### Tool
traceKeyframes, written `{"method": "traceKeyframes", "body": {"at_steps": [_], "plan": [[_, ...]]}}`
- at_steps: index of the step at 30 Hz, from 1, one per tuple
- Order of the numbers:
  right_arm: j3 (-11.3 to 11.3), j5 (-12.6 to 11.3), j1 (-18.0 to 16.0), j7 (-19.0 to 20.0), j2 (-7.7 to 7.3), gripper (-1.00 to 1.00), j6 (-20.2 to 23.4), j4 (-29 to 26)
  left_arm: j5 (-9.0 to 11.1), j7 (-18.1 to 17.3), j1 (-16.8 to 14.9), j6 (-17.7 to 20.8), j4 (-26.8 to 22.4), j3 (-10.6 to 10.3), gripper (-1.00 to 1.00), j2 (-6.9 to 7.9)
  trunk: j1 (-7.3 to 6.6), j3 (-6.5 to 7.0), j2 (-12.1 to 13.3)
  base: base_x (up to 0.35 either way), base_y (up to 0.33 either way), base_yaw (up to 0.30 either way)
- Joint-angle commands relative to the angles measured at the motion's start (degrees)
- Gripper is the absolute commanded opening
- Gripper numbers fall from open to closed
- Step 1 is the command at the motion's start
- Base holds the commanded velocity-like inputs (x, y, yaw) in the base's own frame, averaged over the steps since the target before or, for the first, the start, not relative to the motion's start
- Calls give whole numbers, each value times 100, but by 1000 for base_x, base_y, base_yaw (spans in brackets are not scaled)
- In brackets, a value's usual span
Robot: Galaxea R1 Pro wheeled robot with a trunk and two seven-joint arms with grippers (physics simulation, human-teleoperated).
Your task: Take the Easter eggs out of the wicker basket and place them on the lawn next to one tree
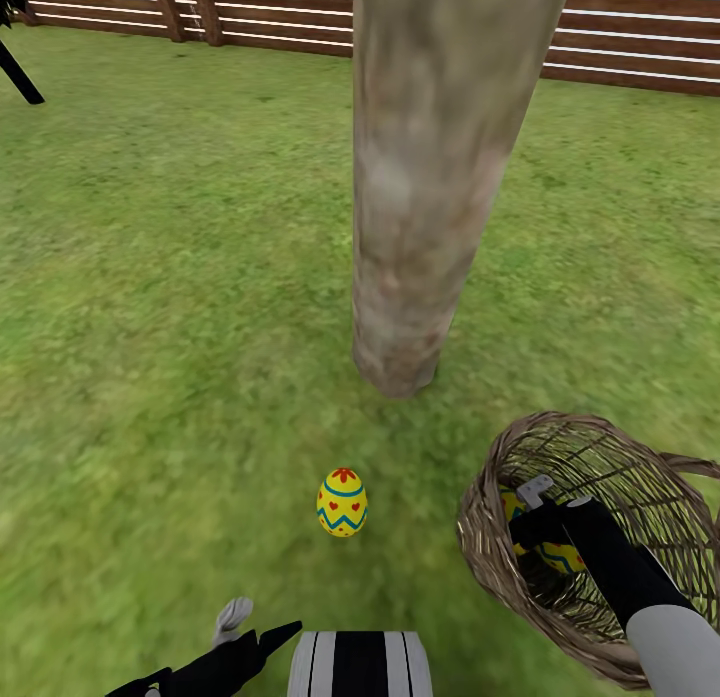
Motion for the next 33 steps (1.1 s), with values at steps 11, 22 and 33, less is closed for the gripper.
{"method": "traceKeyframes", "body": {"at_steps": [11,22,33], "plan": [[-19,140,3,47,3,-100,-12,15,32,-5,-2,42,-4,4,100,0,1,-4,-1,0,0,0],[-19,140,3,49,3,-100,-12,15,32,-5,-2,42,-4,4,100,0,-5,40,2,0,0,0],[-33,140,3,79,3,-100,-12,1,32,3,-2,42,-2,4,100,-6,-33,284,17,0,0,0]]}}
